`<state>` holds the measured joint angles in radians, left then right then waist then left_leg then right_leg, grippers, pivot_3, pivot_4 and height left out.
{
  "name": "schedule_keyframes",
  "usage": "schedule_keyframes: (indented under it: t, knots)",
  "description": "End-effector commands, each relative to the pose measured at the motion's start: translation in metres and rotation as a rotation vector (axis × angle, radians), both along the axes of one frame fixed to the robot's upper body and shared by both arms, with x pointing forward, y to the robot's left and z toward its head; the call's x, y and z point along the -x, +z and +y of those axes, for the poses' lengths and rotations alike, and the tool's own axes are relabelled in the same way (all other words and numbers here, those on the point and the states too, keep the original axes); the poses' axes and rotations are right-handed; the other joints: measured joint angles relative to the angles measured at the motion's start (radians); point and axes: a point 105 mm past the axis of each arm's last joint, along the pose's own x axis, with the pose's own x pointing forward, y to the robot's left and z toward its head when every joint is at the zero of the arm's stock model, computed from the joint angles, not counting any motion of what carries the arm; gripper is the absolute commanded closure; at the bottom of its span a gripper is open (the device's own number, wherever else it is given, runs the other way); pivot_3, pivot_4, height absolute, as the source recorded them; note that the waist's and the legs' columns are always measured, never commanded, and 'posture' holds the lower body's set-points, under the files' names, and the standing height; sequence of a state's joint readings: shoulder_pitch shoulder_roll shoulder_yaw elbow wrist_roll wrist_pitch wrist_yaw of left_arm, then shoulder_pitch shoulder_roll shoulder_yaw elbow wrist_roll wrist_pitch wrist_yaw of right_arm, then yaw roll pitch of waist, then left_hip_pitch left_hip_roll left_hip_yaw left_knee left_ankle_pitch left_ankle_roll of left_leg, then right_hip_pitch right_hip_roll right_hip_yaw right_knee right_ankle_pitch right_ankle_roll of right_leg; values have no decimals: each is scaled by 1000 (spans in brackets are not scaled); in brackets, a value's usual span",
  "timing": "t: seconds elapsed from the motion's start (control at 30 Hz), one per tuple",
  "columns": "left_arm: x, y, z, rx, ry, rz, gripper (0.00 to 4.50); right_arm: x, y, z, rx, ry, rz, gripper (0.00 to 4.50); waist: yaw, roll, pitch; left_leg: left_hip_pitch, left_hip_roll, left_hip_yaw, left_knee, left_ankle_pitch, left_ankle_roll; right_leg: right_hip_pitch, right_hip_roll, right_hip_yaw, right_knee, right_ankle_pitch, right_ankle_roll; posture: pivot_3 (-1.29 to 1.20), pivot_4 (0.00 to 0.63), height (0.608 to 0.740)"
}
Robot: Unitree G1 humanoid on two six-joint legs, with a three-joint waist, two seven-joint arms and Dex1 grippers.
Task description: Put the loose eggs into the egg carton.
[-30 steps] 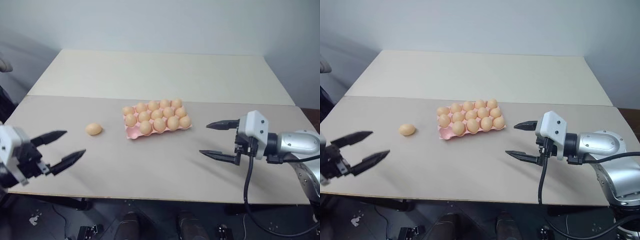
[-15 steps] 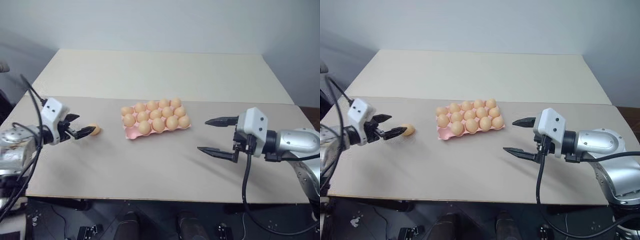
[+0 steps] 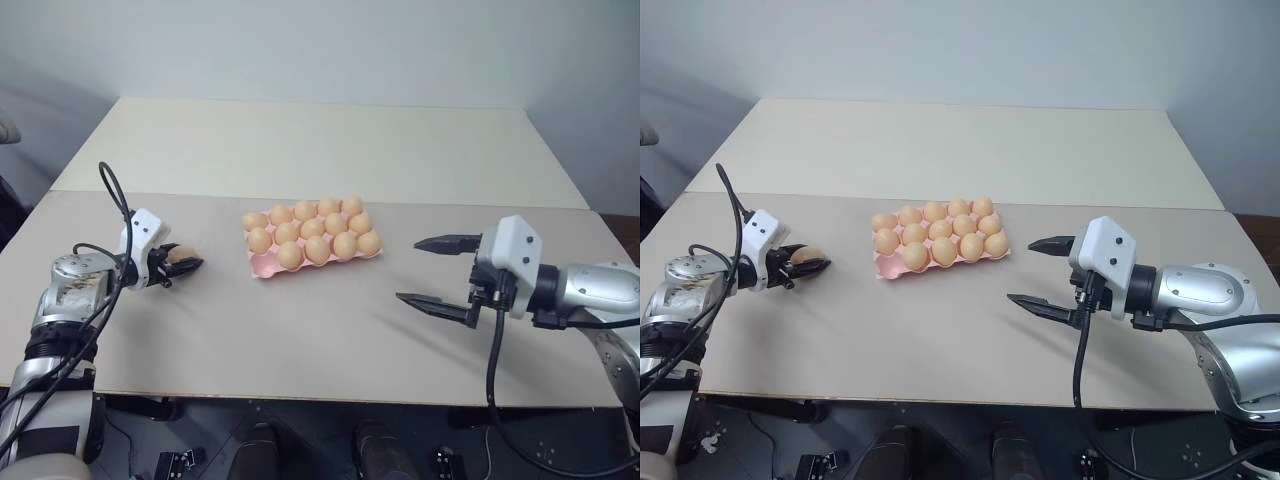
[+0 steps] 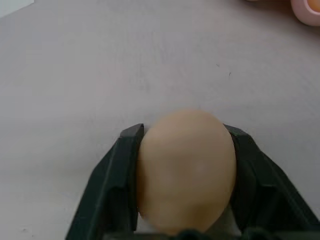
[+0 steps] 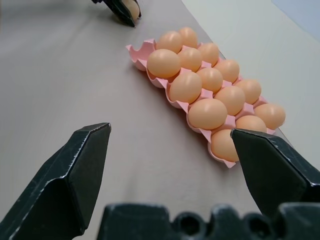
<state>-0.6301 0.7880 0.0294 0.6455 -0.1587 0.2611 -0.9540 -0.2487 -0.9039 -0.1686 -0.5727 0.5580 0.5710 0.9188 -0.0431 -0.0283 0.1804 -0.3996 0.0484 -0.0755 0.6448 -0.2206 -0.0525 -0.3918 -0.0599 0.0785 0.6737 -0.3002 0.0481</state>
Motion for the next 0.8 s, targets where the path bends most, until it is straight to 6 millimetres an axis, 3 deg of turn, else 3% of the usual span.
schedule_keyframes:
  t: [0.03,0.2,0.4,0.53,0.8]
  knots:
    - [2,18,1,14,-17,-47,2629,5,9,-1,6,3,-40,0,0,0,0,0,0,0,0,0,0,0,0,0,0,0,0,0,150,740]
    - [19,59,-11,21,-142,-121,2629,8,7,-7,22,21,-35,0,-1,0,0,-1,0,-1,0,0,0,0,0,-1,0,0,0,0,150,740]
    - [33,83,-59,50,-309,-164,2629,15,10,-9,27,107,-40,0,3,0,0,0,0,-1,0,0,0,2,0,-2,-1,0,0,0,150,740]
    - [38,83,-103,85,-445,-156,2629,16,11,-10,30,115,-44,0,4,0,0,0,0,-2,1,0,0,2,0,-2,-1,0,0,0,150,740]
    - [28,58,-134,59,-529,-91,2629,21,12,-10,29,123,-52,0,-1,0,0,0,0,-2,1,0,0,2,0,-2,-1,0,0,0,150,740]
